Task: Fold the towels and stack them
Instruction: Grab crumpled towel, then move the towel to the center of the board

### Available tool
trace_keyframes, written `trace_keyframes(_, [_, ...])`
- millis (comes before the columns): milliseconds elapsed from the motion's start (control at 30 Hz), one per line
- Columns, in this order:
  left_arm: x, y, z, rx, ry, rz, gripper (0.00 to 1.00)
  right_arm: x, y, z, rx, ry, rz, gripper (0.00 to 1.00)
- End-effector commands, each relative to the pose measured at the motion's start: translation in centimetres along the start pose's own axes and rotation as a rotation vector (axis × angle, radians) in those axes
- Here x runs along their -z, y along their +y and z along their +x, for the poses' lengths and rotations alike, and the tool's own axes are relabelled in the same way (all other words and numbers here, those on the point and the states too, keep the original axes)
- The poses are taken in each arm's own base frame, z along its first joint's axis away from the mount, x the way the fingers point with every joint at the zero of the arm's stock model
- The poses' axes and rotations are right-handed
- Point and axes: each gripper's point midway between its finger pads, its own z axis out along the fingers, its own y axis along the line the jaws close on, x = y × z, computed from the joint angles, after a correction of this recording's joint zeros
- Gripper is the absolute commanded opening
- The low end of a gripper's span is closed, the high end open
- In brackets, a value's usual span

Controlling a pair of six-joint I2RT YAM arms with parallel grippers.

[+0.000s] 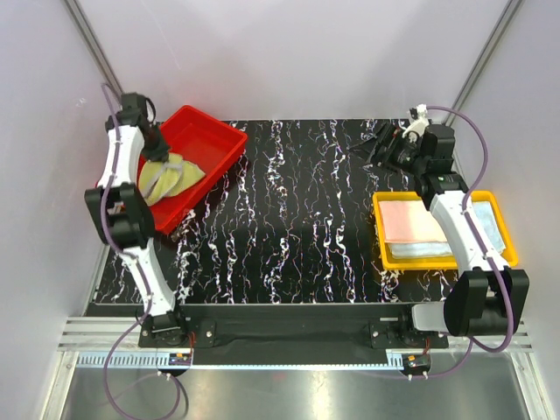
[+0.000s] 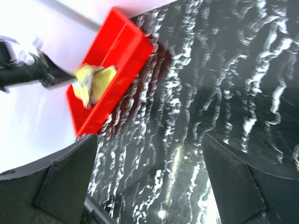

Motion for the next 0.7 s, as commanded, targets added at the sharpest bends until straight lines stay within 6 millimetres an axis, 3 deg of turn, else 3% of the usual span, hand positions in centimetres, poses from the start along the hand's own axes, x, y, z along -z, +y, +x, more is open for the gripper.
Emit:
trace_keyframes(0, [17.0,-10.3,-3.4,-0.146,-0.309,0.392,0.00,0.8,4.4,-1.6,0.028,-0.010,-0.171,1.00])
trace_keyframes(33, [18.4,-11.4,-2.6,-0.167,-0.310,0.435,0.00,0.8,4.1,-2.0,0.034,-0.018,-0.135,1.00])
trace_keyframes(67, [21.7,-13.9,-1.0,-0.220,-0.331,0.542,0.00,1.2,4.2,-2.1,0.054,-0.024,-0.128,1.00])
trace_keyframes(167, [25.3,-16.8,3.3,-0.299,-0.299,0.693,0.00,2.0,3.6,-2.4,0.105,-0.031,-0.055,1.00])
trace_keyframes(233, [26.5,-18.9,7.1,-0.350,-0.246,0.777,0.00,2.7,3.3,-2.4,0.116,-0.034,-0.013,1.00])
trace_keyframes(267, [24.8,-19.1,9.6,-0.354,-0.176,0.793,0.00,3.1,3.0,-1.9,0.107,-0.011,0.013,1.00])
trace_keyframes(300, [26.0,-20.0,12.1,-0.390,-0.164,0.837,0.00,3.4,2.7,-1.7,0.120,-0.003,0.032,1.00])
trace_keyframes(333, [25.3,-20.1,13.9,-0.400,-0.131,0.844,0.00,3.9,2.6,-1.5,0.125,-0.001,0.048,1.00])
trace_keyframes(367, [23.3,-20.4,17.3,-0.423,-0.059,0.839,0.00,4.2,2.1,-0.7,0.123,0.022,0.069,1.00])
trace_keyframes(433, [22.0,-19.9,20.8,-0.436,-0.012,0.837,0.01,5.0,1.3,-0.2,0.126,0.011,0.120,1.00])
trace_keyframes(467, [21.4,-20.5,21.7,-0.424,-0.017,0.864,0.03,5.0,0.3,1.0,0.112,0.034,0.148,1.00])
trace_keyframes(500, [18.3,-19.3,26.2,-0.439,0.096,0.830,0.05,5.2,-0.1,1.5,0.110,0.041,0.162,1.00])
trace_keyframes(600, [14.6,-18.2,30.6,-0.414,0.180,0.777,0.10,5.2,-2.8,4.0,0.071,0.115,0.249,1.00])
trace_keyframes(633, [12.1,-16.5,33.1,-0.398,0.257,0.720,0.11,5.2,-3.7,4.4,0.069,0.132,0.288,1.00])
trace_keyframes(667, [11.3,-16.2,33.8,-0.372,0.275,0.708,0.15,5.3,-4.6,5.3,0.058,0.171,0.323,0.99])
